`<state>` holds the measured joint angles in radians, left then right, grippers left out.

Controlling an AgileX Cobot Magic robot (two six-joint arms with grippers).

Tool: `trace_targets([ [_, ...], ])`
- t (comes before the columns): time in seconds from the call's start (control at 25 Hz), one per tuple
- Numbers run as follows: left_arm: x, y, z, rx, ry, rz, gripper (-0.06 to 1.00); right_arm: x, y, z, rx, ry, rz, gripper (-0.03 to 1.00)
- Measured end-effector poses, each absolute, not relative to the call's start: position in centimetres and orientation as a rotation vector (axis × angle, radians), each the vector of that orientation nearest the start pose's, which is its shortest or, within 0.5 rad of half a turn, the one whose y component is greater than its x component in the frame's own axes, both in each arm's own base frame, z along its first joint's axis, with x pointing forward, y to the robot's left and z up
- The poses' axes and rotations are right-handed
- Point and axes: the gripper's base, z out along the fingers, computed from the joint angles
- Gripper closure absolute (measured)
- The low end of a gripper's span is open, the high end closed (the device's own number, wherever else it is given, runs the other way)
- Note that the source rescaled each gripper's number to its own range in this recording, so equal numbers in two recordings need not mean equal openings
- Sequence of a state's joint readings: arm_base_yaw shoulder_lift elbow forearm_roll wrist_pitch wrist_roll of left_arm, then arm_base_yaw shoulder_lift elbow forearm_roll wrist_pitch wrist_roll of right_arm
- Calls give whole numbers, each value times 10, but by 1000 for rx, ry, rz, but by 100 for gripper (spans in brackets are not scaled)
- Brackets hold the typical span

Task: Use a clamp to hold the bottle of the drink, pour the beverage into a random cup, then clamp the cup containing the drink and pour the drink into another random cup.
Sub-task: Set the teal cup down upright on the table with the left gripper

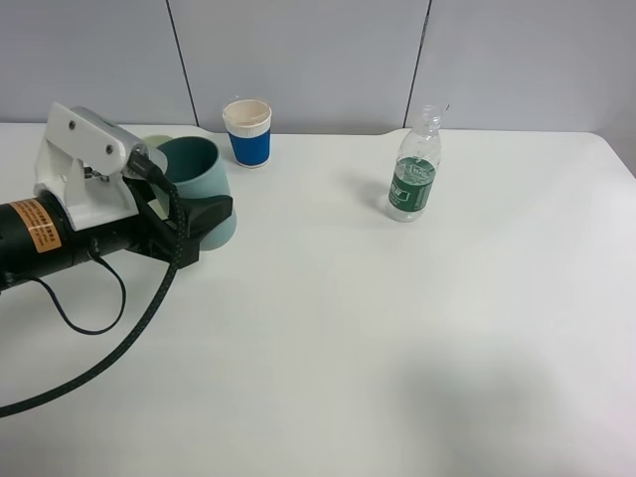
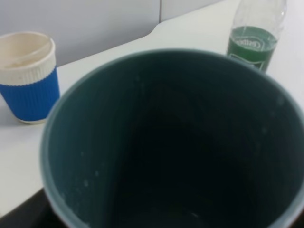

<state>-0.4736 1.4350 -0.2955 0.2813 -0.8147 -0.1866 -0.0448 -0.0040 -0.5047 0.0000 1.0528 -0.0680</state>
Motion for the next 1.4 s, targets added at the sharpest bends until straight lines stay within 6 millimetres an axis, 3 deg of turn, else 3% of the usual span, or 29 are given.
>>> trace_targets([
  [0.48,216,-126,130,616,1767,-418,91,-6,0,279,-24,2028,-71,-3],
  [0.92,242,-144,113,656,1754,-448,91,-6,0,279,-24,2028,-71,-3],
  [1.4,241,-152,85,755,1797,-503,91,-6,0,279,-24,2028,-71,-3],
])
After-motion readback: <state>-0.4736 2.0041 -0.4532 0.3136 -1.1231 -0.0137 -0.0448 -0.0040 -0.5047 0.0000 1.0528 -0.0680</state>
